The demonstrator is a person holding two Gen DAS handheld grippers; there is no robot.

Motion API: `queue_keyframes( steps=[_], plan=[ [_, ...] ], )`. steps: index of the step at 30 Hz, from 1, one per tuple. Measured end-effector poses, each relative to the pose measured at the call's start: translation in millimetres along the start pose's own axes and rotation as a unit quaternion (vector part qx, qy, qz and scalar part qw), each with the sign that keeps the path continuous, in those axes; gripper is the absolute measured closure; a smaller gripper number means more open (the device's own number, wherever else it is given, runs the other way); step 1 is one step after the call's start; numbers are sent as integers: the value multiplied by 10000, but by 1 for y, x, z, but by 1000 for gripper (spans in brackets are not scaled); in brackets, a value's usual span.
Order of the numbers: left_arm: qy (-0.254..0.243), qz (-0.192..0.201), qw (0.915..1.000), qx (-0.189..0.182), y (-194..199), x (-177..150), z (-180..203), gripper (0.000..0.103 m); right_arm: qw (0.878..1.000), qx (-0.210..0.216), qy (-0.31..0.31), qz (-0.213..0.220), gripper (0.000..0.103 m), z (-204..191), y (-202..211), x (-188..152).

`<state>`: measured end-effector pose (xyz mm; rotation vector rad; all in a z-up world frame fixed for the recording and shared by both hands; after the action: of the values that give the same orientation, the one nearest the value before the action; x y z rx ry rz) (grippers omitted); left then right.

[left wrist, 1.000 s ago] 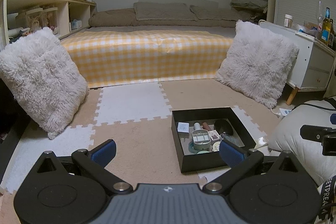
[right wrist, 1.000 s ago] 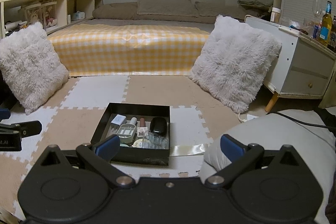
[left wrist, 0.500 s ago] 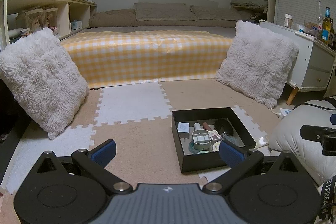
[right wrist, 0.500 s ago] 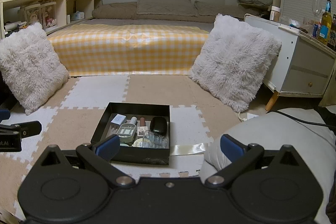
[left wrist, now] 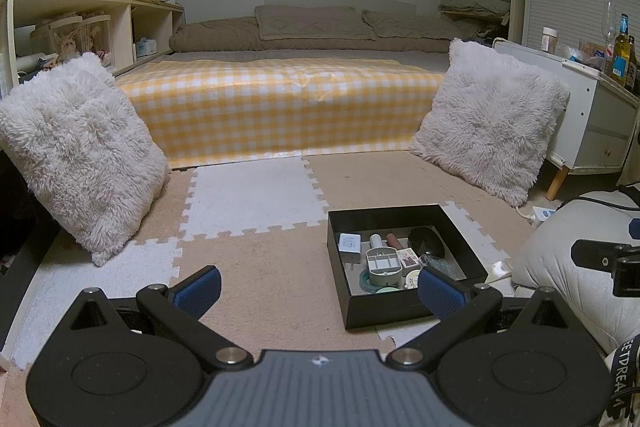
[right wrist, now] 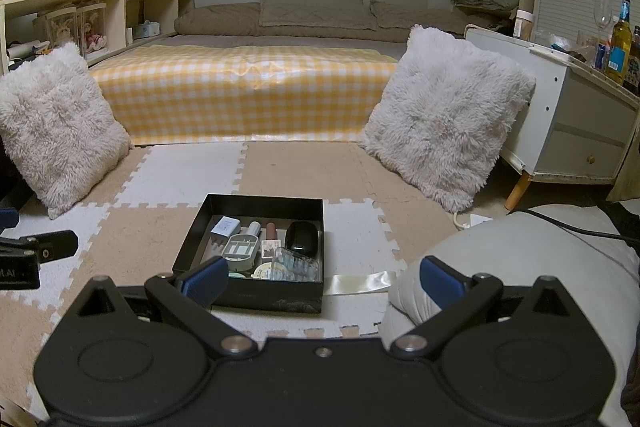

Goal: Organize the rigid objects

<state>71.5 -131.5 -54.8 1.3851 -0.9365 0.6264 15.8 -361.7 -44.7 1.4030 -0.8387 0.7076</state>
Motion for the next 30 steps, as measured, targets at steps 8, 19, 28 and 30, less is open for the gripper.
queue_keyframes(
  steps=[8, 19, 28, 30],
  plan=[
    [-9, 1, 10000, 1, 0, 0, 0, 0, 10000, -3, -7, -15, 0, 1, 0, -2],
    [-8, -2, 10000, 5, 0, -1, -3, 0, 10000, -10, 4, -18, 0, 1, 0, -2],
    [-7, -6, 10000, 12, 0, -1, -2, 0, 10000, -10, 9, -23, 0, 0, -1, -4],
    [-9, -4, 10000, 13, 0, -1, -2, 0, 10000, -12, 8, -26, 0, 0, -1, -4]
  ],
)
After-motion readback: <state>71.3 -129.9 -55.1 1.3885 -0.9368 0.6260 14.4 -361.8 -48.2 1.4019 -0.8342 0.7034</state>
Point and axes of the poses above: each gripper's, at about its wrist camera, not at the fingertips, and y roughly against the way its jaws point, z to its right, x to its top, the point moved 10 cm from there along -y, roughly the way its jaws point, and after that the axes turned 7 degrees about x, right-handed, at the moved point
